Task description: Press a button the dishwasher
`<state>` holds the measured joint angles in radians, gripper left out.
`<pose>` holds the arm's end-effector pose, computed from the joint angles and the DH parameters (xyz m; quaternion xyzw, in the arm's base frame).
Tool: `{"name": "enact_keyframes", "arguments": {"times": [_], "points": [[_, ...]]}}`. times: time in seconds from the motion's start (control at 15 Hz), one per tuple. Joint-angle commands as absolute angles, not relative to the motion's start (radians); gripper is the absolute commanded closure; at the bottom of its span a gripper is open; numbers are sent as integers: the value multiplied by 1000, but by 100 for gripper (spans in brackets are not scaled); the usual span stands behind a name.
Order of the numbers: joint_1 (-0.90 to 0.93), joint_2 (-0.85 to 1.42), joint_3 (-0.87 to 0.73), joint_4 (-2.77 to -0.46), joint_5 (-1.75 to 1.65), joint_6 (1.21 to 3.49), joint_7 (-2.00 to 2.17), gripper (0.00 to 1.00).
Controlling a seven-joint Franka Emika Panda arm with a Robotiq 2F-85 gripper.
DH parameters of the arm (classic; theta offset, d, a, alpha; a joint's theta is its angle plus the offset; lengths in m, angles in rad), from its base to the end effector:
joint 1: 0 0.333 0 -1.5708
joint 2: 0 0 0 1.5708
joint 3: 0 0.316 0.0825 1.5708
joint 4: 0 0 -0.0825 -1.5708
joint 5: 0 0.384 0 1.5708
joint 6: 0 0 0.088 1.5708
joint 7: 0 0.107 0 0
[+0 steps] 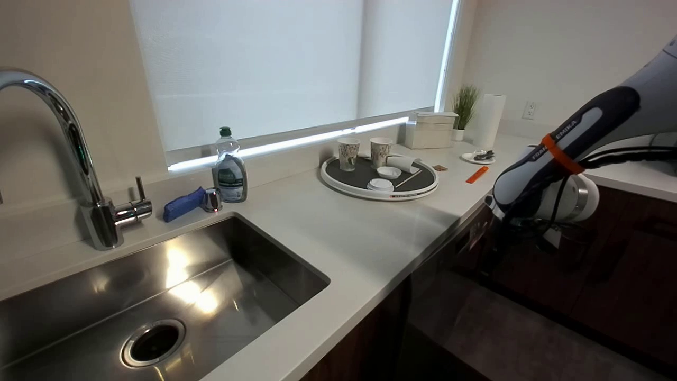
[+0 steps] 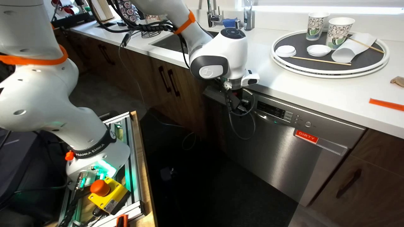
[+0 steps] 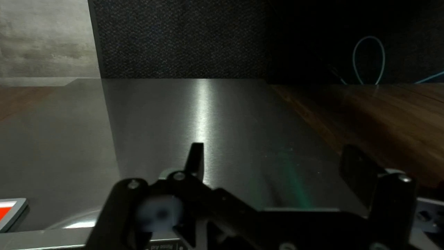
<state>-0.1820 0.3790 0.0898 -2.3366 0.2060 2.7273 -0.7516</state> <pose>0.5134 -0.0532 0.1747 -0.9715 -0.2298 -0.0286 0.0513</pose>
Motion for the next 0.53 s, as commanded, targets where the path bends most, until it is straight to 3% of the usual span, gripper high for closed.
{"name": "enact_keyframes", "arguments": {"times": [0.0,0.13,0.2,0.33,0.47], "points": [[-232,447,154,-2299,252,2809,-755,0],[-256,464,181,-2292,257,2845,-750,1],[-272,470,197,-2289,261,2860,-750,26],[-300,482,224,-2284,262,2883,-751,30],[-331,489,253,-2282,267,2900,-755,47]]}}
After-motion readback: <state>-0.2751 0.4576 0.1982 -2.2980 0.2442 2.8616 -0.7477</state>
